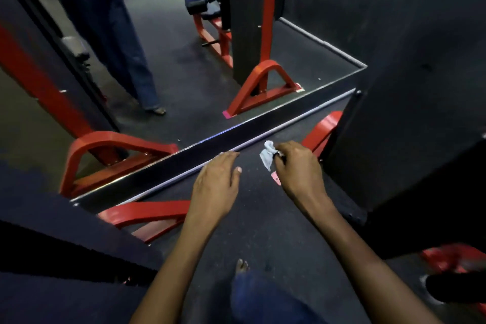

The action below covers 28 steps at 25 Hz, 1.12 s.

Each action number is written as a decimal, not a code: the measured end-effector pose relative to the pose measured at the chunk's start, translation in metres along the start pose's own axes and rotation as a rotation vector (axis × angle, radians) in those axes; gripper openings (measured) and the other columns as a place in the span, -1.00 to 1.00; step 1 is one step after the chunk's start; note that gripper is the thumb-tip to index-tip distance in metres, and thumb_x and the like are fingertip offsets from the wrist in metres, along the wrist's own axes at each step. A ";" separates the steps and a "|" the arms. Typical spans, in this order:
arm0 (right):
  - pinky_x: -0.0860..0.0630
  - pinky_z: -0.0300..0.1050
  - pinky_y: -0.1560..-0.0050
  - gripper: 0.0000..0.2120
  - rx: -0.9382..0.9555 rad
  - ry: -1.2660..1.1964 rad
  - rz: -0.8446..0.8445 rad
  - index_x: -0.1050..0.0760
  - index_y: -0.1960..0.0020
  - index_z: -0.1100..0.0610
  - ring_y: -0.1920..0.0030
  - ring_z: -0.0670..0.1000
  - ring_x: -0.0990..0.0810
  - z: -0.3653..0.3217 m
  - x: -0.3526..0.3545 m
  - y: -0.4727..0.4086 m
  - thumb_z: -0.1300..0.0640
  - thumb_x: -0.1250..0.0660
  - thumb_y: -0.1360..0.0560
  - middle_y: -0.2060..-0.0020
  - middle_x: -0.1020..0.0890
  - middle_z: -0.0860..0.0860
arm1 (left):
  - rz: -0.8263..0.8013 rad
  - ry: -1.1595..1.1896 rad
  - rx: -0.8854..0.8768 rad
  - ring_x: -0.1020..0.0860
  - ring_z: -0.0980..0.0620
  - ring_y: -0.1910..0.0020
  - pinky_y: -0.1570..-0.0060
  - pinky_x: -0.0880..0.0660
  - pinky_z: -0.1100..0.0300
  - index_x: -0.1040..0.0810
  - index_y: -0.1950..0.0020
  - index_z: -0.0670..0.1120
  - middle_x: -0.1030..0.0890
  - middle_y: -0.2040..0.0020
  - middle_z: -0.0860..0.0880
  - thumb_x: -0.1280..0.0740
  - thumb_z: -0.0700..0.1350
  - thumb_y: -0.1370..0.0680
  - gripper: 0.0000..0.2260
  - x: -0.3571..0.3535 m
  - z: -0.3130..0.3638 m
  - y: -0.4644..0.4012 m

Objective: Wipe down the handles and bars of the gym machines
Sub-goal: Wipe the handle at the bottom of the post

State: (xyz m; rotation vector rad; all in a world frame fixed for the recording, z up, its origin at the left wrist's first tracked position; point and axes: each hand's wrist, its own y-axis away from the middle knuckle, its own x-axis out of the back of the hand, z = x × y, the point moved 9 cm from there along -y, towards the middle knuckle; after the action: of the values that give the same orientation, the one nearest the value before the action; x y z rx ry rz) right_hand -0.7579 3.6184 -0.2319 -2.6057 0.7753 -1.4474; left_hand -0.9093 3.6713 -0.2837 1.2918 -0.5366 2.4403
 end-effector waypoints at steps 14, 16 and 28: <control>-0.40 -0.07 0.07 -0.75 -0.704 0.277 0.176 -0.57 -0.12 0.08 -0.08 0.18 -0.54 0.125 0.031 -0.084 0.06 -0.21 -0.52 -0.06 -0.58 0.11 | -0.375 0.040 -0.725 -0.49 -0.14 -0.30 -0.34 -0.37 -0.03 -0.51 -0.33 -0.17 -0.53 -0.31 -0.13 -0.23 -0.13 -0.57 -0.66 -0.119 0.109 -0.196; -0.36 -0.09 0.13 -0.76 -0.803 0.291 0.272 -0.59 -0.07 0.11 -0.06 0.16 -0.54 0.138 0.042 -0.082 0.08 -0.22 -0.52 -0.02 -0.58 0.11 | -0.439 0.077 -0.832 -0.47 -0.13 -0.32 -0.35 -0.35 -0.01 -0.50 -0.34 -0.15 -0.52 -0.33 -0.12 -0.25 -0.14 -0.58 -0.67 -0.140 0.135 -0.212; -0.53 -0.09 -0.04 -0.83 -1.163 0.190 0.950 -0.62 -0.04 0.16 0.04 0.02 -0.62 0.102 0.074 -0.022 0.24 -0.35 -0.46 0.02 -0.67 0.08 | -0.712 0.313 -1.516 -0.45 -0.13 -0.34 -0.37 -0.32 -0.03 -0.48 -0.35 -0.19 -0.51 -0.34 -0.16 -0.27 -0.16 -0.58 -0.66 -0.170 0.236 -0.195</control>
State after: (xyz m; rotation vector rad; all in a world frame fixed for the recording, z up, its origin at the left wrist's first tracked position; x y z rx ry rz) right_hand -0.6345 3.5848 -0.2244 -1.8048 2.9873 -1.0052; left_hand -0.5619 3.7122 -0.2696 0.2883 -1.1822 0.9976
